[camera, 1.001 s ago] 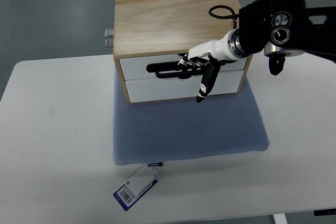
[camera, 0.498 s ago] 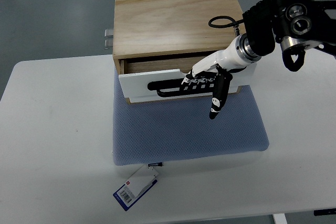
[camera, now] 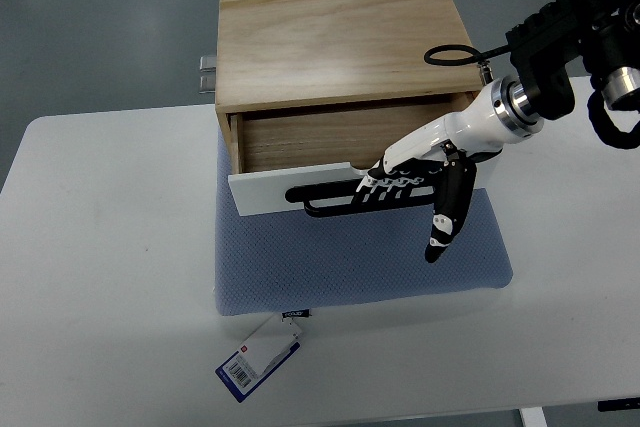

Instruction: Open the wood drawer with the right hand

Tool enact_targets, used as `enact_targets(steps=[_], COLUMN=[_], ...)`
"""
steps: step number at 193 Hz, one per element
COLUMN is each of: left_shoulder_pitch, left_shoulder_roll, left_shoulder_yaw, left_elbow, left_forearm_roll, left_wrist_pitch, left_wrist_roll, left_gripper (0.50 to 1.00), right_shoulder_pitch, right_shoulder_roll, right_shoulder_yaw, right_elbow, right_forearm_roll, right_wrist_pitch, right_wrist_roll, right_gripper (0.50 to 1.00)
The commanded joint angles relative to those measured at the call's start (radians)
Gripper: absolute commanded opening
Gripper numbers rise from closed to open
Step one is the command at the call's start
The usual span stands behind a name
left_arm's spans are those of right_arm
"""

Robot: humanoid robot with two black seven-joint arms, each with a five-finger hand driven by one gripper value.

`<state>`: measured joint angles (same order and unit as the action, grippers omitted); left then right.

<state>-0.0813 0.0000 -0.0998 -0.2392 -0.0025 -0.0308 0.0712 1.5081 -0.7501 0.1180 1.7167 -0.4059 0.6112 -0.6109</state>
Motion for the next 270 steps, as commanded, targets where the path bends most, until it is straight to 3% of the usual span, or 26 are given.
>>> enact_targets(steps=[1, 31, 52, 112, 140, 144, 146, 172, 176, 186, 187, 189, 202, 203, 215, 270], left_shoulder_pitch=[0.000, 0.000, 0.000, 0.000, 0.000, 0.000, 0.000, 0.000, 0.000, 0.000, 0.000, 0.000, 0.000, 0.000, 0.000, 0.000], left_shoulder_roll=[0.000, 0.000, 0.000, 0.000, 0.000, 0.000, 0.000, 0.000, 0.000, 0.000, 0.000, 0.000, 0.000, 0.000, 0.000, 0.000], left_shoulder_yaw=[0.000, 0.000, 0.000, 0.005, 0.005, 0.005, 0.005, 0.005, 0.005, 0.005, 0.006, 0.006, 0.005, 0.006, 0.006, 0.009], left_elbow=[0.000, 0.000, 0.000, -0.002, -0.002, -0.002, -0.002, 0.000, 0.000, 0.000, 0.000, 0.000, 0.000, 0.000, -0.002, -0.002], left_forearm_roll=[-0.001, -0.001, 0.001, 0.001, 0.001, 0.001, 0.001, 0.001, 0.001, 0.001, 0.001, 0.001, 0.001, 0.001, 0.001, 0.001], left_wrist_pitch=[0.000, 0.000, 0.000, 0.000, 0.000, 0.002, 0.002, 0.002, 0.002, 0.002, 0.002, 0.002, 0.002, 0.002, 0.002, 0.002], left_wrist_roll=[-0.001, -0.001, -0.001, 0.001, 0.001, 0.001, 0.001, 0.001, 0.001, 0.001, 0.001, 0.001, 0.001, 0.001, 0.002, 0.002], left_gripper=[1.000, 1.000, 1.000, 1.000, 1.000, 1.000, 1.000, 1.000, 1.000, 1.000, 1.000, 1.000, 1.000, 1.000, 1.000, 1.000], right_shoulder_pitch=[0.001, 0.007, -0.005, -0.094, -0.184, -0.213, -0.213, -0.381, -0.411, -0.411, -0.489, -0.520, -0.546, -0.613, -0.680, -0.758], right_shoulder_roll=[-0.021, -0.040, -0.048, 0.071, 0.101, 0.114, 0.114, 0.160, 0.166, 0.166, 0.184, 0.192, 0.201, 0.224, 0.256, 0.379], right_shoulder_yaw=[0.034, 0.118, 0.293, 0.500, 0.601, 0.634, 0.634, 0.762, 0.773, 0.773, 0.793, 0.798, 0.799, 0.799, 0.801, 0.804], right_elbow=[0.021, 0.011, -0.138, -0.827, -1.076, -1.120, -1.120, -1.247, -1.253, -1.253, -1.264, -1.266, -1.267, -1.267, -1.273, -1.289], right_forearm_roll=[0.052, 0.098, 0.101, 0.091, 0.108, 0.110, 0.110, 0.182, 0.205, 0.205, 0.270, 0.306, 0.343, 0.436, 0.530, 0.671], right_wrist_pitch=[0.000, 0.000, 0.000, 0.000, 0.000, 0.000, 0.000, -0.042, -0.048, -0.048, -0.062, -0.067, -0.068, -0.073, -0.073, -0.070], right_wrist_roll=[0.000, 0.000, 0.000, 0.003, 0.261, 0.335, 0.335, 0.621, 0.655, 0.655, 0.727, 0.750, 0.772, 0.811, 0.842, 0.898], right_gripper=[0.938, 0.940, 0.940, 0.944, 0.944, 0.944, 0.944, 0.944, 0.944, 0.944, 0.944, 0.944, 0.944, 0.944, 0.944, 0.944])
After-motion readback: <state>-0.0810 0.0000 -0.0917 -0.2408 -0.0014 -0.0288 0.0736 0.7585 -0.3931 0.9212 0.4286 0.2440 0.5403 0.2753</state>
